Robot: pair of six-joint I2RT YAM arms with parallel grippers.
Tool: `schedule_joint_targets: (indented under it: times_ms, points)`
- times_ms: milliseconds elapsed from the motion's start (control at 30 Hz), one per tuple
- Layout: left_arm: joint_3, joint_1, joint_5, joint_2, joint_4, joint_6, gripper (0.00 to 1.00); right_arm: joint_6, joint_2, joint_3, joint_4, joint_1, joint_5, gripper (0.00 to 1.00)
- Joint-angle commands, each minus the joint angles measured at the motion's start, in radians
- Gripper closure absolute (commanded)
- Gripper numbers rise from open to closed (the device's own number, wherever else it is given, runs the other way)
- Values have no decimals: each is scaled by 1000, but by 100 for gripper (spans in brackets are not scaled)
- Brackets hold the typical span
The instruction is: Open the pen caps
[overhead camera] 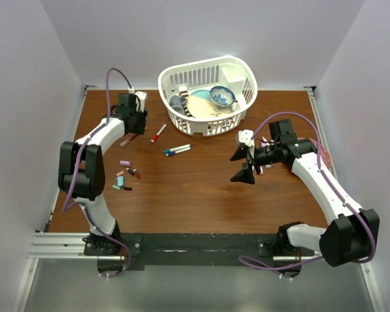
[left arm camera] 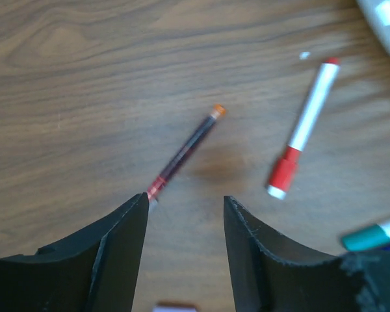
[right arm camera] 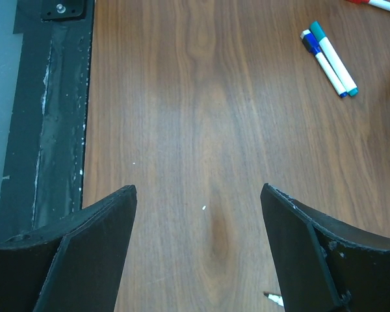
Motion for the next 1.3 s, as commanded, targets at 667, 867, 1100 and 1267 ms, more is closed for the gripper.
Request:
schedule_joint_targets:
  times_ms: [667, 867, 1100, 1267]
  points:
    - [-11, 117, 32, 96, 20, 55, 52, -27, -13, 1, -16, -1, -26, 20]
    - [30, 149, 84, 149, -5, 28, 53, -28, -9, -1, -18, -3, -28, 20]
    - [14, 152, 81, 152, -14, -31, 64, -31, -8, 1, -21, -1, -23, 20]
    - [-17, 152, -5, 139, -37, -90, 78, -33, -11, 1, -22, -1, -26, 20]
